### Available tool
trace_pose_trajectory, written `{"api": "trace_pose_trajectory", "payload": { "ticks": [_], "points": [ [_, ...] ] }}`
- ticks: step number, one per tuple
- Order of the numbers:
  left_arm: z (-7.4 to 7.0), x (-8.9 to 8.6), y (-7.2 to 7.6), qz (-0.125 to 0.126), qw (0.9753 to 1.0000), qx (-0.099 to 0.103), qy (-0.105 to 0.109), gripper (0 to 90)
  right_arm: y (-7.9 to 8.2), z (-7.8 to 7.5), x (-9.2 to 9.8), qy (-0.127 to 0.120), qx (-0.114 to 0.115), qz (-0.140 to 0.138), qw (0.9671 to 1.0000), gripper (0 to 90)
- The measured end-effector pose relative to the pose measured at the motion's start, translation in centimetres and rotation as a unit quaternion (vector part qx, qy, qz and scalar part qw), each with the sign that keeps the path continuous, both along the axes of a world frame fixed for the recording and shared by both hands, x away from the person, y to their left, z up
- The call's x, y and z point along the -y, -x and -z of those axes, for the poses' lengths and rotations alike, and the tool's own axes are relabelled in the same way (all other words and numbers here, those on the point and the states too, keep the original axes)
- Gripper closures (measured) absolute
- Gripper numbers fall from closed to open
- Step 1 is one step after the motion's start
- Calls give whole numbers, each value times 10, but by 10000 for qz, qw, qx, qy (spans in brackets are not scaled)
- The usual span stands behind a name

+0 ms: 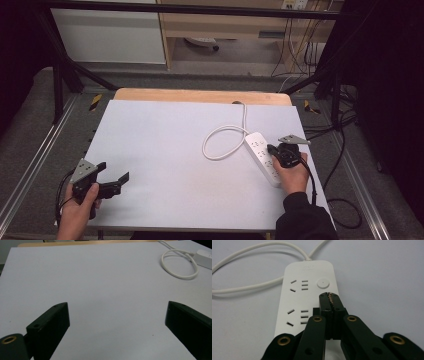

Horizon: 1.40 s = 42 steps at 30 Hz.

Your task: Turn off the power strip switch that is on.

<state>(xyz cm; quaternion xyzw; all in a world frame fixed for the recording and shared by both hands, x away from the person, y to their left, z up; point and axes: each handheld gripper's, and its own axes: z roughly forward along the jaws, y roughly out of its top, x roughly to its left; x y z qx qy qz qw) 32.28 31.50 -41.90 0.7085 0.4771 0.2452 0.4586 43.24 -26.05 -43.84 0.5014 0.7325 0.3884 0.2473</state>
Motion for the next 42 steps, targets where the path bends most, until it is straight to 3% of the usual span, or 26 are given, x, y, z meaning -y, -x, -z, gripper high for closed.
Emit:
{"api": "trace_pose_trajectory", "payload": {
  "ticks": [35, 42],
  "points": [
    [0, 0, 0, -10, 10000, 1, -28, 54, 0, -1, -1, 10, -39, 8, 10000, 900],
    [0, 1, 0, -9, 10000, 0, -20, 54, 0, -1, -3, 104, 6, 25, 9999, 900]
  ]
}}
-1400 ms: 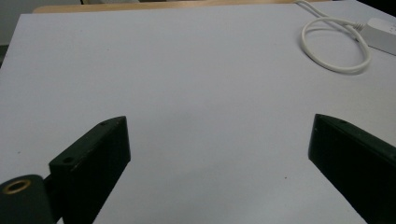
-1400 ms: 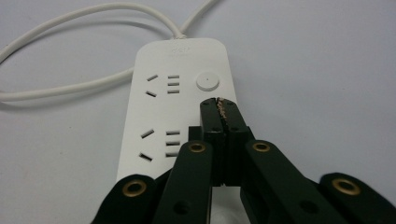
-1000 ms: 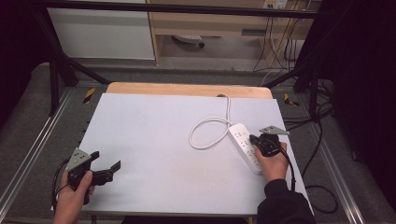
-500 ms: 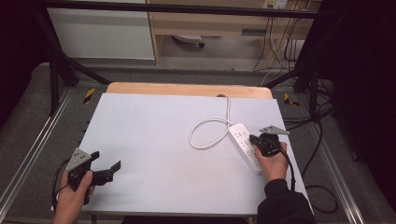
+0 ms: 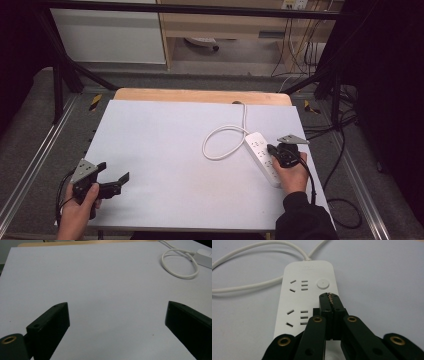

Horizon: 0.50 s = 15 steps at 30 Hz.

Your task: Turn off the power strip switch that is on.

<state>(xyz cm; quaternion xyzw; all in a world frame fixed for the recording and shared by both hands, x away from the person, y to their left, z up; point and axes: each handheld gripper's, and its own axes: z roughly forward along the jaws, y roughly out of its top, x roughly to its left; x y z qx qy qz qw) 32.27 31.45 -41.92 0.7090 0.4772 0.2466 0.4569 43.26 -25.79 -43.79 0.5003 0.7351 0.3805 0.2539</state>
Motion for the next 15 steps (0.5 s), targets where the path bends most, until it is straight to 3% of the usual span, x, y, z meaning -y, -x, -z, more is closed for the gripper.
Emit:
{"api": "trace_pose_trajectory", "payload": {
  "ticks": [15],
  "points": [
    [0, 0, 0, -3, 10000, 1, -3, 54, -1, 0, 0, 23, -61, 0, 10000, 900]
  ]
}}
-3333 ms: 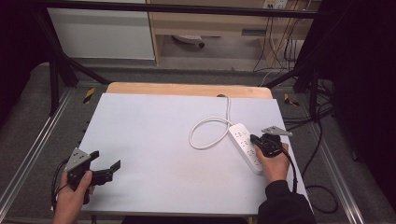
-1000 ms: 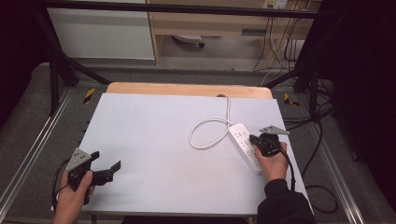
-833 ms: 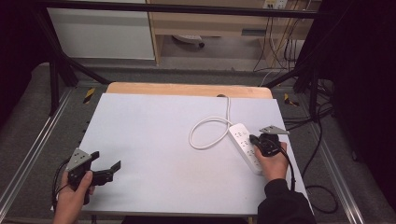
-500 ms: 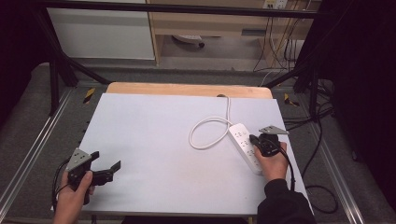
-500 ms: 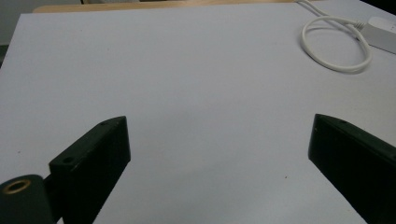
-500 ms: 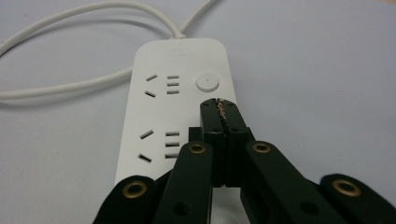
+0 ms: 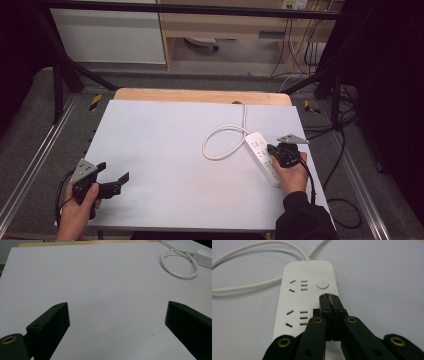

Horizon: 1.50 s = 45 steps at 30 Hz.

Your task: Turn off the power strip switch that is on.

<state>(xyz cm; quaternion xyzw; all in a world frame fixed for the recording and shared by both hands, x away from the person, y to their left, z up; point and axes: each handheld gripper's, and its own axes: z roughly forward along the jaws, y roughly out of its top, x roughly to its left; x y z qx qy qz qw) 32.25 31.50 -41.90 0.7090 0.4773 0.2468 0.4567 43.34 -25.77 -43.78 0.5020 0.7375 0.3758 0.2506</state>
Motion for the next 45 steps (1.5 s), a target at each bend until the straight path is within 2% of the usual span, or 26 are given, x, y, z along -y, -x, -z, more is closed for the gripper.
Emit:
{"api": "trace_pose_trajectory", "payload": {
  "ticks": [45],
  "points": [
    [0, -1, -1, 13, 10000, 2, -3, 54, 0, 0, 1, -10, 26, -43, 10000, 900]
  ]
}}
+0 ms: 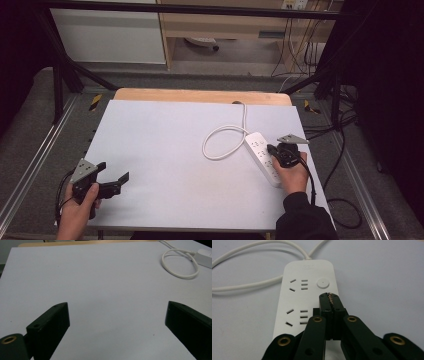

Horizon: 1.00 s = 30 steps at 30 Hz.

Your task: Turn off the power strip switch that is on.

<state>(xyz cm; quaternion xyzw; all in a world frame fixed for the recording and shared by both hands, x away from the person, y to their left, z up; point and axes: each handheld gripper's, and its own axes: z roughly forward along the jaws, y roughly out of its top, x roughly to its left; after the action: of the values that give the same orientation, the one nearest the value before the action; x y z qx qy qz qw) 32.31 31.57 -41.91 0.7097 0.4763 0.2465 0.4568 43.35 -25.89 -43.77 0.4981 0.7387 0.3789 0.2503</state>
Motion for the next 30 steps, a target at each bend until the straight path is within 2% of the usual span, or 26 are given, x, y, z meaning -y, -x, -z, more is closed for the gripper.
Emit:
{"api": "trace_pose_trajectory", "payload": {
  "ticks": [3, 8, 20, 21, 23, 24, 27, 30],
  "points": [
    [0, 0, 0, -12, 10000, 1, 3, 54, 1, 0, 2, -148, 55, -9, 9999, 900],
    [0, 0, 0, -2, 10000, 3, 2, 54, 1, 0, 1, -86, 98, -17, 9999, 900],
    [0, -1, 0, -11, 10000, 7, 5, 54, 3, 0, 1, -176, 118, -23, 9998, 900],
    [0, -1, 0, -11, 10000, 7, 9, 54, 3, -1, 2, -203, 127, -58, 9997, 900],
    [0, -1, 0, -12, 10000, 13, 19, 54, 5, -3, 4, -494, 217, -113, 9985, 900],
    [0, -1, 0, -14, 10000, 11, 28, 54, 6, -5, 4, -565, 226, -98, 9981, 886],
    [0, -1, -1, -27, 10000, 2, 25, 54, 7, -8, 5, -589, 266, -23, 9979, 878],
    [0, -1, 0, -24, 10000, 9, 29, 54, 8, -10, 5, -489, 311, -13, 9983, 852]
  ]
}}
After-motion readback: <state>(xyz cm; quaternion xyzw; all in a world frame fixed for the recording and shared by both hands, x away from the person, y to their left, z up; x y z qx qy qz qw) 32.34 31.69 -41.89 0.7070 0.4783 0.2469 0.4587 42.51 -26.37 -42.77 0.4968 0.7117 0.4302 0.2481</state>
